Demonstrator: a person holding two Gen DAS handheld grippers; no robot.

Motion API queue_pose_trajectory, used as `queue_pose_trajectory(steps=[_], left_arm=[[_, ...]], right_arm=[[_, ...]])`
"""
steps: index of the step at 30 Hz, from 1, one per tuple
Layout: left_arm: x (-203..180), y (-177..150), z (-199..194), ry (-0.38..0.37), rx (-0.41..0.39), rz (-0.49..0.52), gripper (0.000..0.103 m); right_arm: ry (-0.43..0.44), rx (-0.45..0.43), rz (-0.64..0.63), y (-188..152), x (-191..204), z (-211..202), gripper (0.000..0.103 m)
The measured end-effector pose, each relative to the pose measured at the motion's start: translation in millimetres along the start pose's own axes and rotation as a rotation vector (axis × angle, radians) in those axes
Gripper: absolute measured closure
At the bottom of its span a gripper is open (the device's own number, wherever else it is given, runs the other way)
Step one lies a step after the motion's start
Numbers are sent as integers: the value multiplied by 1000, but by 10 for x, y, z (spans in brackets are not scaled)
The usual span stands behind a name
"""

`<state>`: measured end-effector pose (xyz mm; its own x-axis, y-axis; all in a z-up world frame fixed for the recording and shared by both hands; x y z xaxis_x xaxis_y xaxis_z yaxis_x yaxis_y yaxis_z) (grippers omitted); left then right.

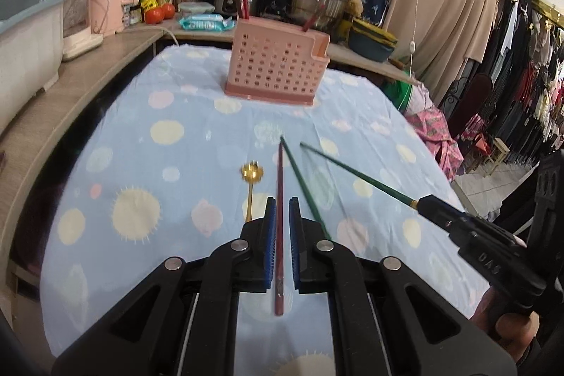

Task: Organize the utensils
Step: 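Lift both held chopsticks up over the pink basket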

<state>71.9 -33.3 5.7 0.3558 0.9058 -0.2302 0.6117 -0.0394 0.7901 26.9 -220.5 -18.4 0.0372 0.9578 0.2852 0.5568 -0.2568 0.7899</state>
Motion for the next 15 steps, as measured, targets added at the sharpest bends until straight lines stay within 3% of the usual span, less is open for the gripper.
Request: queue_pose_trajectory(steps=[3, 6, 8, 10, 15], left_arm=[[-4, 143, -48, -7, -32, -2, 96], [-7, 76, -15, -15, -11, 5, 96], [-7, -93, 54, -14, 28, 17, 93], [7, -309, 171, -6, 86, 15, 81], [44, -754, 431, -6, 212, 9, 79]], right_arm=[[9, -59, 7, 238, -2, -94, 96], [6, -91, 19, 357, -23, -144, 96], [6, -87, 25, 337, -33, -150, 96], [9, -66, 31, 263, -32, -133, 96], [17, -26, 40, 105, -12, -96, 96]])
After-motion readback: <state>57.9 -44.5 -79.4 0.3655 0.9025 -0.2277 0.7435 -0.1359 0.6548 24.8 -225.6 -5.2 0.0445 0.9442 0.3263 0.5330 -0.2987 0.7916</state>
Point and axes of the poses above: each gripper's, at about its wrist camera, not at the fingertips, and z roughly the way its jaws point, x to its left, y to its top, the point moved 5 cm from there along z, roughly the way its jaws point, and after that the axes turned 5 degrees about -x, right-handed, at the moved point
